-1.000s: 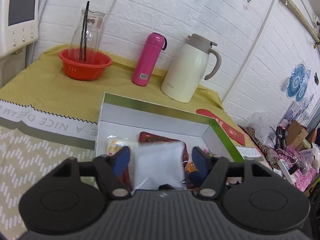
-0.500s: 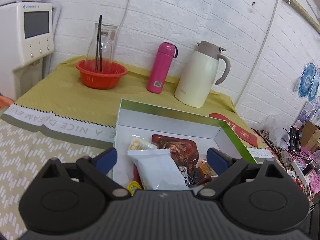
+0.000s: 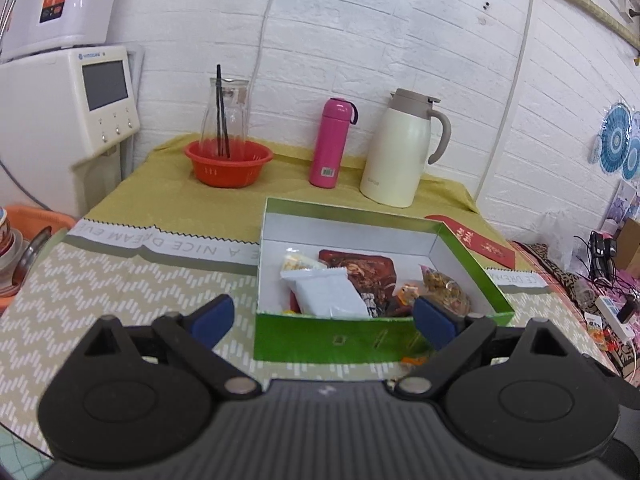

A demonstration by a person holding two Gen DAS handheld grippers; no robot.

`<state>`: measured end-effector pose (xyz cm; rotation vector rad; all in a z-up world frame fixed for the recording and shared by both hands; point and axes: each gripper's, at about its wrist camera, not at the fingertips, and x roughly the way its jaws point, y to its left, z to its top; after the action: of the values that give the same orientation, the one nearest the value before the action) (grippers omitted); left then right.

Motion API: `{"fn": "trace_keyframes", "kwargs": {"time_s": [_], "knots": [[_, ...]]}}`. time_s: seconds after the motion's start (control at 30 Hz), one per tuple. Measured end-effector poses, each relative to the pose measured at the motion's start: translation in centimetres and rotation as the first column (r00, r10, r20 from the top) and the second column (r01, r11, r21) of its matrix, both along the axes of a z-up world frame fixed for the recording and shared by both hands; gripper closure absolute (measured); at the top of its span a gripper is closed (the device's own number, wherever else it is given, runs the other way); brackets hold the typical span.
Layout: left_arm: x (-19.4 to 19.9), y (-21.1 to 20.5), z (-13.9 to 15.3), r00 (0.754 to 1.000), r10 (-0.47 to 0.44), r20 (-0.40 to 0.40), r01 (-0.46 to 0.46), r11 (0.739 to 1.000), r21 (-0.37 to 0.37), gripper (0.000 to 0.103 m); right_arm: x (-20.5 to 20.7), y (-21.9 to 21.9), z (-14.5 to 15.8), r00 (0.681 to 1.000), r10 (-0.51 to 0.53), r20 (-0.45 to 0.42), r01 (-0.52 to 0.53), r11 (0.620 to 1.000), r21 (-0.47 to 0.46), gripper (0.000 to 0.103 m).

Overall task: Organize snacks
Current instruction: 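Move the left gripper back and grasp the orange chip bag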

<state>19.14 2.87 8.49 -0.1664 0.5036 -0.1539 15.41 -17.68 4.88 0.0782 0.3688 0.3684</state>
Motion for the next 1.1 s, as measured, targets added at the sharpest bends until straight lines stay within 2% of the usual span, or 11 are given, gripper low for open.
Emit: {"fn": "trace_keyframes", "kwargs": {"time_s": [0.2, 0.43, 0.57, 0.67, 0.8, 1.0, 1.03, 1.07, 1.1], "knots": [[-4.4, -0.5, -2.2, 1.0, -0.025, 0.009, 0.025, 0.999, 0.041, 0.008, -4.2, -0.6, -1.5, 1.0, 0.025, -0.019, -0.026, 0.999, -0.027, 0.0], [-6.9, 0.1, -6.6, 0.994, -0.053, -0.095, 0.052, 0.999, -0.012, 0.008, -6.4, -0.3, -3.7, 0.992, 0.052, -0.111, -0.055, 0.998, -0.016, 0.0], [-8.7, 1.5, -8.2, 0.993, -0.037, -0.115, 0.034, 0.999, -0.023, 0.008, -7.0, 1.3, -4.4, 0.986, 0.105, -0.128, -0.111, 0.993, -0.036, 0.0], [-9.5, 3.3, -8.4, 0.993, 0.001, -0.119, -0.007, 0.999, -0.046, 0.008, -6.9, 2.8, -4.7, 0.981, 0.133, -0.14, -0.141, 0.989, -0.05, 0.0], [-9.9, 5.0, -8.2, 0.993, 0.03, -0.115, -0.039, 0.996, -0.08, 0.009, -6.0, 4.0, -5.1, 0.977, 0.111, -0.182, -0.121, 0.991, -0.049, 0.0], [-9.1, 4.5, -7.8, 0.995, -0.036, -0.098, 0.026, 0.995, -0.092, 0.009, -4.7, 4.4, -5.7, 0.963, 0.105, -0.247, -0.104, 0.994, 0.017, 0.0], [-9.0, 4.2, -7.7, 0.994, -0.054, -0.096, 0.045, 0.994, -0.096, 0.009, -4.7, 4.4, -5.6, 0.962, 0.109, -0.249, -0.107, 0.994, 0.022, 0.017], [-8.8, 3.9, -7.6, 0.993, -0.076, -0.092, 0.067, 0.993, -0.098, 0.009, -4.6, 4.5, -5.7, 0.961, 0.106, -0.256, -0.106, 0.994, 0.014, 0.029], [-8.7, 3.5, -7.4, 0.991, -0.099, -0.087, 0.09, 0.991, -0.097, 0.009, -4.6, 4.4, -5.6, 0.962, 0.095, -0.257, -0.096, 0.995, 0.006, 0.049]]}}
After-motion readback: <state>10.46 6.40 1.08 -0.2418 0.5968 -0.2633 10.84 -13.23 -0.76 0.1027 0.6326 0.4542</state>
